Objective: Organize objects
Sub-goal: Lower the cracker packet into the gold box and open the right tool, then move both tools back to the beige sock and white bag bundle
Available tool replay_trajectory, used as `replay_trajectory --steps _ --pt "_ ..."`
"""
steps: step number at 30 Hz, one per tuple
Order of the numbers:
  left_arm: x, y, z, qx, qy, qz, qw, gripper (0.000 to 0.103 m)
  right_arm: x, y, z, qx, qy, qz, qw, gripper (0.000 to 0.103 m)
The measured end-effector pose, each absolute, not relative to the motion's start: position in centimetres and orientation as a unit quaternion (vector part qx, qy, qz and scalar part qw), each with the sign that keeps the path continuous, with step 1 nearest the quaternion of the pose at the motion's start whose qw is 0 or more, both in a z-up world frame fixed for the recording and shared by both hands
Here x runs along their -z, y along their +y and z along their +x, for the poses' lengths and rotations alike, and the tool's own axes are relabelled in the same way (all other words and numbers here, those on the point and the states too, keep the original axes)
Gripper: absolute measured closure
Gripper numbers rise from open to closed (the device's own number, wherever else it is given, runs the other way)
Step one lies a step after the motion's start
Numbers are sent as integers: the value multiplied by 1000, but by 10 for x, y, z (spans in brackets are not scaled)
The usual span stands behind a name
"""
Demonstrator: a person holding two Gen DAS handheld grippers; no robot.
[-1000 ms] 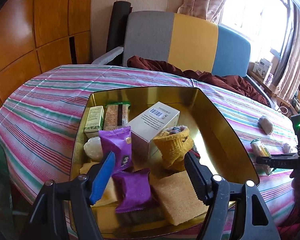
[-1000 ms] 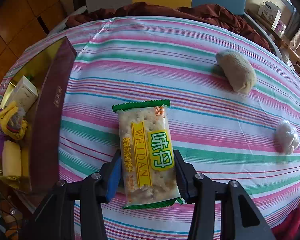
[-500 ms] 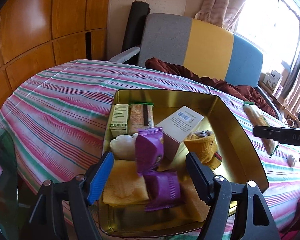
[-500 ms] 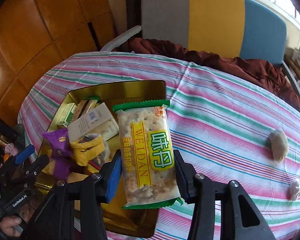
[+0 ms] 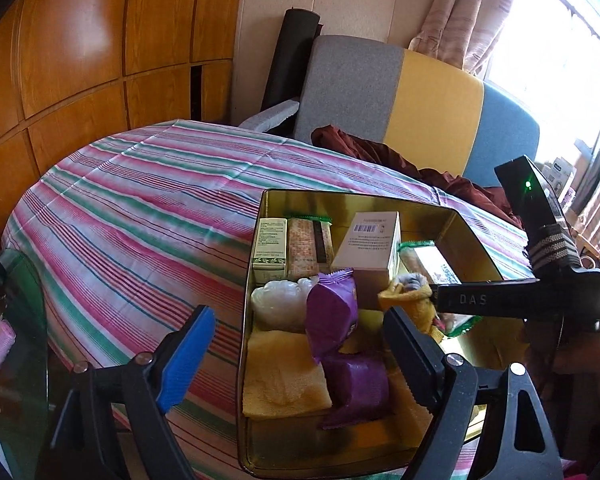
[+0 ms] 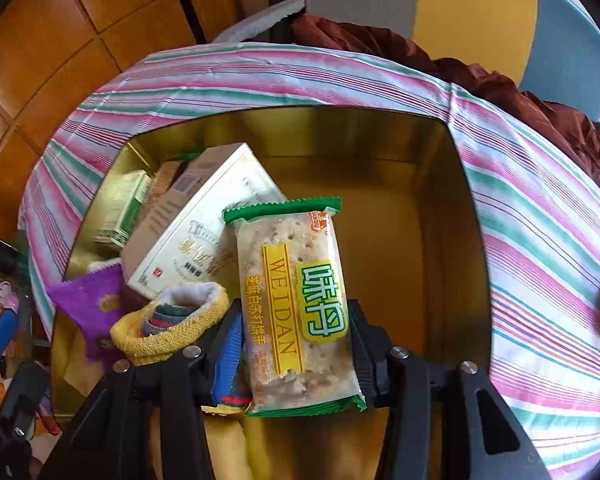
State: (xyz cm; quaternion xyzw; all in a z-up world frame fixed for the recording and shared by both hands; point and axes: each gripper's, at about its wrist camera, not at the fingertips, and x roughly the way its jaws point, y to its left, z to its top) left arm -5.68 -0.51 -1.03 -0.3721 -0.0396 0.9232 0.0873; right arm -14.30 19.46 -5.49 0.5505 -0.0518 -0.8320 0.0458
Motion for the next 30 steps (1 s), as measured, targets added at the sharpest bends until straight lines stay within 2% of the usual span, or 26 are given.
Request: replay_trajectory --steps 3,4,5,7,17,30 --pt "9 -4 -56 -925 -33 -368 86 15 51 197 -140 839 -50 539 51 50" --pt "8 -3 -56 -926 -31 -367 85 15 48 200 -137 843 -50 532 52 44" --pt "8 -2 -55 -926 -30 -366 86 14 44 202 -134 848 -52 525 52 33" --pt "6 -1 -54 -927 -28 -364 85 13 37 207 -128 857 -53 510 54 20" --pt "-5 15 -45 -929 -8 -353 108 11 0 234 -95 885 -71 458 48 20" --pt "-18 65 -35 -924 31 -344 167 10 -3 356 -46 887 -121 439 -78 20"
